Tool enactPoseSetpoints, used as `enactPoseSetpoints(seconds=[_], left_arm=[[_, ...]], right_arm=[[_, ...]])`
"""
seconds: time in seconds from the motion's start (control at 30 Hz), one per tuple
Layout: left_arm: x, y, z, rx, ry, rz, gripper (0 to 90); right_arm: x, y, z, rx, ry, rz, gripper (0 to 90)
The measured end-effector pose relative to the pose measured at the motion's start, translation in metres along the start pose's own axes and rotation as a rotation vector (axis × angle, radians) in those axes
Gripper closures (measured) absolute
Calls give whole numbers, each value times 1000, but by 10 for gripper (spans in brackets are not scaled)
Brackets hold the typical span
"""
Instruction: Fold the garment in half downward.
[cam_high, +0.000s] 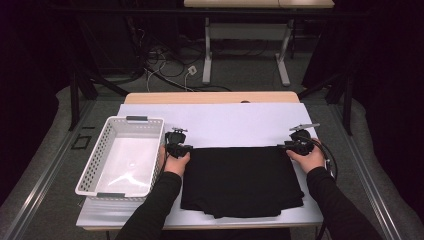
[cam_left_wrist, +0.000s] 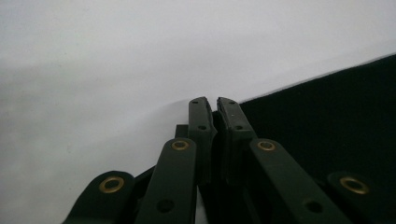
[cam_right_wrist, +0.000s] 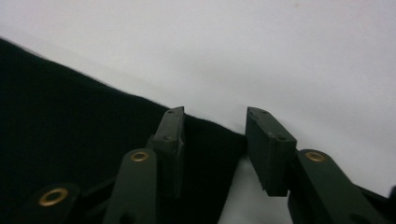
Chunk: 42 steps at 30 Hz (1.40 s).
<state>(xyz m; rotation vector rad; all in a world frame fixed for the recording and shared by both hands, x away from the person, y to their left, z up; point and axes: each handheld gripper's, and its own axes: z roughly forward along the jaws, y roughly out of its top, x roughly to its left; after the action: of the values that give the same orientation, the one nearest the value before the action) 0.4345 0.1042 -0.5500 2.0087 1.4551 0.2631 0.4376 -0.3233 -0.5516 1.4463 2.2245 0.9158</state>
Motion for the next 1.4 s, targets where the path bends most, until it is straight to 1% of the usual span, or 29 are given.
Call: enactPoseSetpoints(seconds=[0.07,0.13,0.23,0.27,0.3,0.4,0.47,0.5,0.53,0.57,0.6,0.63,0.83,0.9,0.97,1.03,1.2,1.3,1.4], left_arm=[[0,0,0,1,4,6,851],[-1,0,0,0,12,13,853],[-2,0,0,1,14,9,855],[-2,0,0,2,13,11,855],[-2,0,0,4,12,9,856],[-3,1,-2,5,14,9,858],[-3,1,-5,-5,10,12,859],[-4,2,-7,-8,7,11,860],[-5,2,-9,-14,4,19,860],[-6,2,-11,-20,-1,16,860],[-6,3,-13,-19,-4,25,860],[-8,3,-15,-23,-8,22,860],[-14,5,-27,-56,-47,26,861],[-16,5,-31,-64,-57,38,861],[-17,5,-35,-69,-73,39,861],[-18,5,-40,-75,-78,45,861],[-20,5,-51,-95,-98,54,862],[-22,6,-56,-107,-112,60,861],[-24,8,-61,-123,-125,62,861]], right_arm=[[2,0,0,3,14,13,656],[3,-1,-1,4,20,14,706],[6,-1,-1,8,37,25,800],[7,-1,-1,10,42,32,823],[7,-1,-1,10,41,26,835],[8,0,-2,16,37,21,846],[9,1,-3,19,41,29,850],[9,1,-5,16,47,27,852],[9,1,-7,16,50,26,853],[10,1,-9,12,55,27,854],[10,1,-11,5,58,22,854],[11,1,-14,-2,60,19,855],[21,4,-31,-33,72,-15,856],[23,5,-36,-44,75,-24,856],[25,7,-40,-45,75,-30,857],[27,7,-45,-53,79,-29,857],[28,8,-58,-71,80,-37,858],[26,9,-66,-81,72,-44,859],[23,11,-74,-101,75,-41,859]])
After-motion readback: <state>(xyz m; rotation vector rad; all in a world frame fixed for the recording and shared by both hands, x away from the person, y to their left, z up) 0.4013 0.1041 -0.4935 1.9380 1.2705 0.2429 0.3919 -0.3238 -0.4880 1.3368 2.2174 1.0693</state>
